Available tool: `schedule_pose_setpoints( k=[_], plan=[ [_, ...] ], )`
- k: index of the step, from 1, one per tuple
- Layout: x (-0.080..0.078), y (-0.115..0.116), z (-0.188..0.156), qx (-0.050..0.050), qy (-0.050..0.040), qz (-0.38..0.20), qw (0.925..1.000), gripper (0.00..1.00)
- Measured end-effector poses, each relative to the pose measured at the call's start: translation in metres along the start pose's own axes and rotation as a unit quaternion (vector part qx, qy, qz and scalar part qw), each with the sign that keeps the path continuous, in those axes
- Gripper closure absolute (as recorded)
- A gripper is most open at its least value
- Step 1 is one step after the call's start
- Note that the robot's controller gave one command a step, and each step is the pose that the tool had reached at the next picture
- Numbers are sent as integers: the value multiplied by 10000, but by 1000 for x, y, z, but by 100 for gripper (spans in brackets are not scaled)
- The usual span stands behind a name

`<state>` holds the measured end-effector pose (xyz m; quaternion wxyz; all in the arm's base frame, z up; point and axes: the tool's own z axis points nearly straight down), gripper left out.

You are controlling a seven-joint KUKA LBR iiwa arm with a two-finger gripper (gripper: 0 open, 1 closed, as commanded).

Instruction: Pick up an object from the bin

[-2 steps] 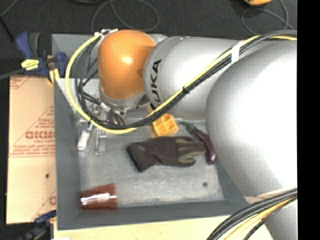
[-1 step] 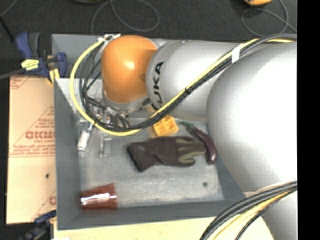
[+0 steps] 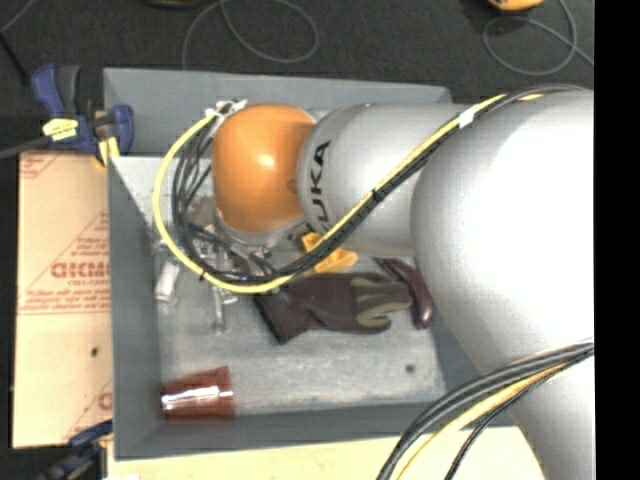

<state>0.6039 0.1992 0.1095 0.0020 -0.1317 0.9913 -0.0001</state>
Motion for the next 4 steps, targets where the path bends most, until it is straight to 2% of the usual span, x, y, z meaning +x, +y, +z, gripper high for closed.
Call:
schedule_pose_setpoints(
  k=[1, 2, 3, 4],
  plan=[
    [-1, -20, -29, -13, 43, 891, 9960, 0],
    [20, -37, -60, -1, -50, 276, 9996, 0],
    [24, -69, -32, -12, -6, -954, 9954, 0],
    [26, -100, -22, -12, -15, -476, 9989, 0]
  ],
)
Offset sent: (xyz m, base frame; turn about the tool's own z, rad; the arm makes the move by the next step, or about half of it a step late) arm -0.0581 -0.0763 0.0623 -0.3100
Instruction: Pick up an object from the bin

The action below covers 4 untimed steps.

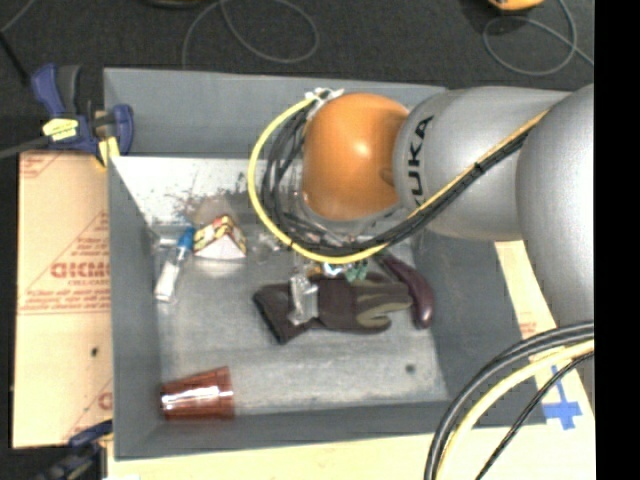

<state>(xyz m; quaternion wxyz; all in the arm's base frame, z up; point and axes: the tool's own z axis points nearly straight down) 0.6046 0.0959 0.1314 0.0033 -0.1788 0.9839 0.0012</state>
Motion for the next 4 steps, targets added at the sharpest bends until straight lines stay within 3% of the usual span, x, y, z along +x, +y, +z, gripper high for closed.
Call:
schedule_pose_setpoints(
  k=[1, 2, 4],
  plan=[
    [1, -7, 0, 3, -17, 139, 9999, 0],
    [32, -23, 58, -7, -54, 1332, 9911, 100],
    [32, -23, 58, -11, -53, 1355, 9908, 100]
  ],
)
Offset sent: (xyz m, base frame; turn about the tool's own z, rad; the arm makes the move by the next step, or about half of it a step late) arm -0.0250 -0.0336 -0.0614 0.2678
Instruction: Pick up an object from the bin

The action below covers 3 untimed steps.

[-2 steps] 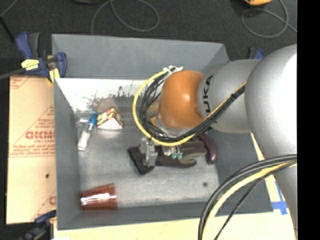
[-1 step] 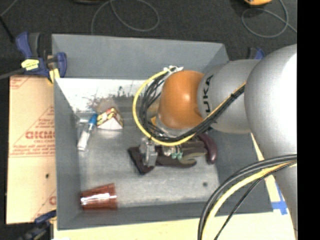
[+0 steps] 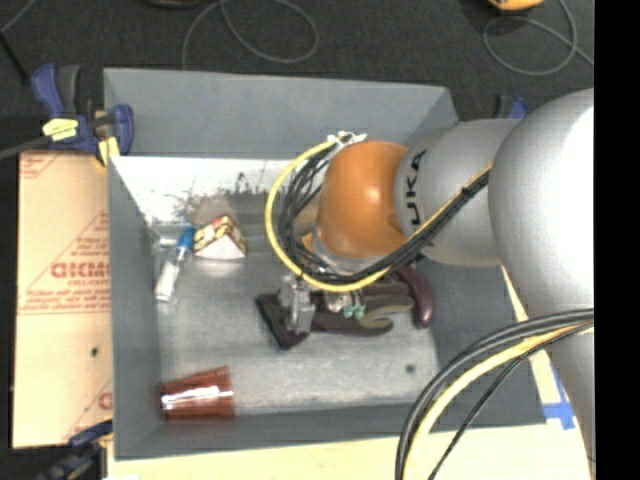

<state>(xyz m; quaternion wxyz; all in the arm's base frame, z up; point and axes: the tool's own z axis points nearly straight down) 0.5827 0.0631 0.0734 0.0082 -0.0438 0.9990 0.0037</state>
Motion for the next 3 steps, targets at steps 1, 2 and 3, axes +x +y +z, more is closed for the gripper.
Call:
schedule_pose_setpoints(
  k=[1, 2, 3],
  plan=[
    [-6, -3, -95, 1, -17, -142, 9999, 100],
    [-6, -3, -95, -1, -17, -137, 9999, 0],
    [-6, -3, -95, -2, -17, -133, 9999, 0]
  ],
)
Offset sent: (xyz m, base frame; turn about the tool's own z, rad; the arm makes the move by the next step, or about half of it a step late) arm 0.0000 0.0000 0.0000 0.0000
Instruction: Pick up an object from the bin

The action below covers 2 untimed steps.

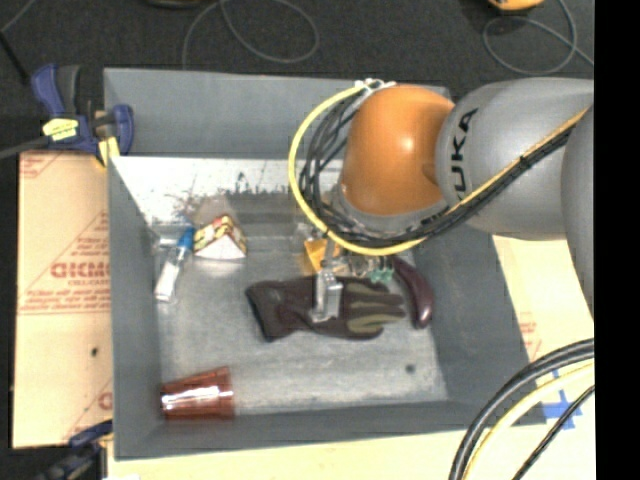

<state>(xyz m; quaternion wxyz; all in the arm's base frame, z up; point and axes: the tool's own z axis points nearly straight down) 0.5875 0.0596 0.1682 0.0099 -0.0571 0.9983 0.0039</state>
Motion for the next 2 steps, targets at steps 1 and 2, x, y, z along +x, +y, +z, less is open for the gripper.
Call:
schedule_pose_setpoints(
  k=[1, 2],
  plan=[
    [-9, -16, 45, 7, -56, -194, 9998, 0],
    [-26, -18, 96, -4, -28, 95, 10000, 100]
  ],
)
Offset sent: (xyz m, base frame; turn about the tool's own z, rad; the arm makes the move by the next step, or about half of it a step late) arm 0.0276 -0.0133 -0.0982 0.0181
